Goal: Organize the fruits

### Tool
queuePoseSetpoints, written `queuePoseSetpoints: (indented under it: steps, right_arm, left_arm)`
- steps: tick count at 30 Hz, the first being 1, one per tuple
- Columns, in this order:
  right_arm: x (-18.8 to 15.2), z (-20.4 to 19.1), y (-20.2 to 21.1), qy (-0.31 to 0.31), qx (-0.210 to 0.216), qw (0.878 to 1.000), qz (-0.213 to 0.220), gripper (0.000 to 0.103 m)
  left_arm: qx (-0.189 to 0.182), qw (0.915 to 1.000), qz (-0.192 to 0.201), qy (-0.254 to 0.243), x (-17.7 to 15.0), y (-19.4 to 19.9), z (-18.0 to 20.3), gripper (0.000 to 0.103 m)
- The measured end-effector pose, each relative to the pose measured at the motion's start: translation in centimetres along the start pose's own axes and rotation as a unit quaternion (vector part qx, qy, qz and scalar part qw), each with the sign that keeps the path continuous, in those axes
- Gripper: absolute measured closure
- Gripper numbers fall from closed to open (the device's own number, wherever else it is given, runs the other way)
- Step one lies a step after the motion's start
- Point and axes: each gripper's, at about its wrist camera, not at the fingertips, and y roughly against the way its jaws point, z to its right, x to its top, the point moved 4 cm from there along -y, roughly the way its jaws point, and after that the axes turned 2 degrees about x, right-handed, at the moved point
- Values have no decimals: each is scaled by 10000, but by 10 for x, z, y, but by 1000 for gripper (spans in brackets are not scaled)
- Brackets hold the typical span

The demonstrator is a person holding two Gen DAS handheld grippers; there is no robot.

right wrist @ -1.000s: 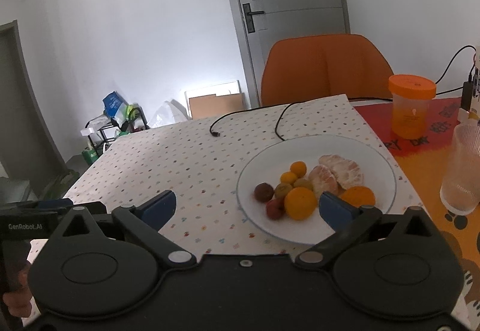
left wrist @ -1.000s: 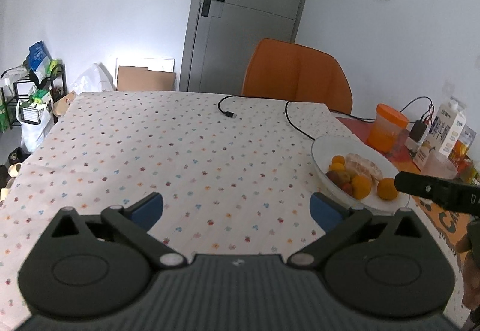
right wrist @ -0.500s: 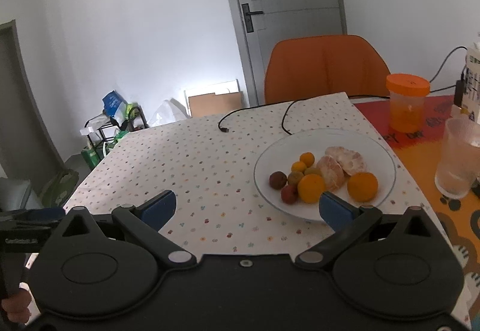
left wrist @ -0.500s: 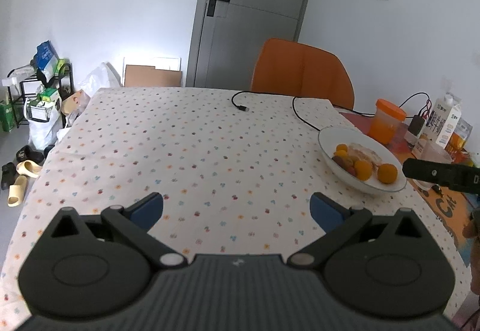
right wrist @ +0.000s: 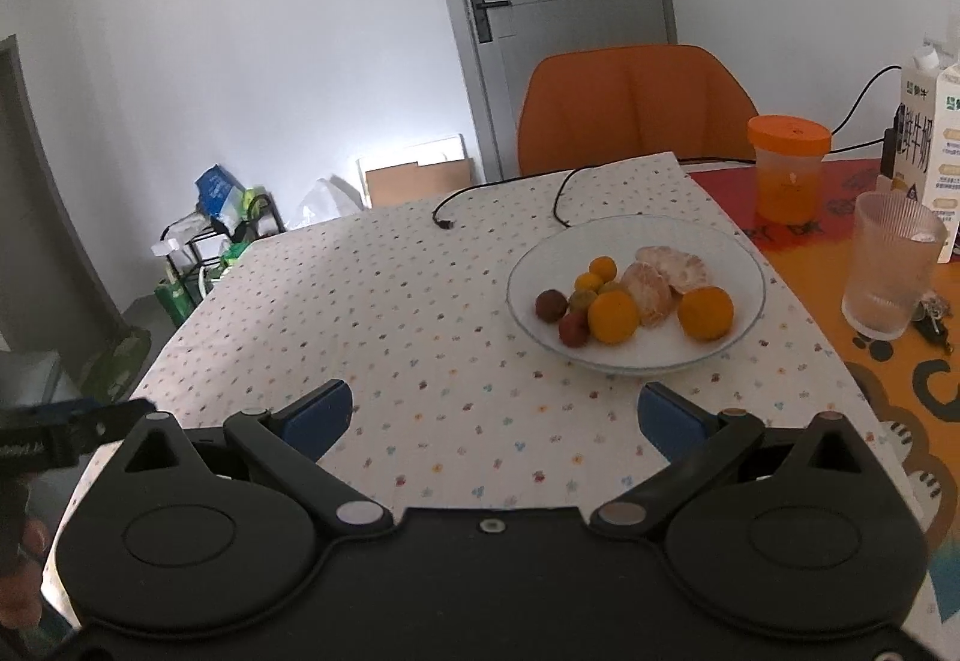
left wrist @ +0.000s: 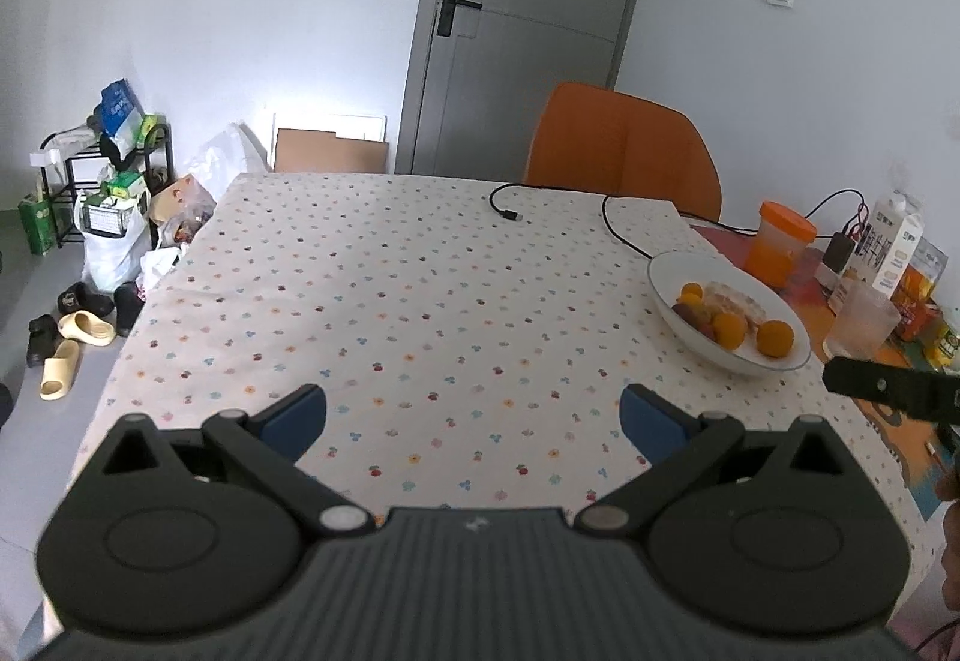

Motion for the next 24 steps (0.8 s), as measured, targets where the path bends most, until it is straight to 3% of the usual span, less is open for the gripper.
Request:
queuePoseSetpoints:
  steps: [24]
  right_arm:
    - [-3, -4, 12, 213, -49, 9997, 134, 0]
  left_arm:
    - [-67, 9998, 30, -168, -4, 8, 12, 0]
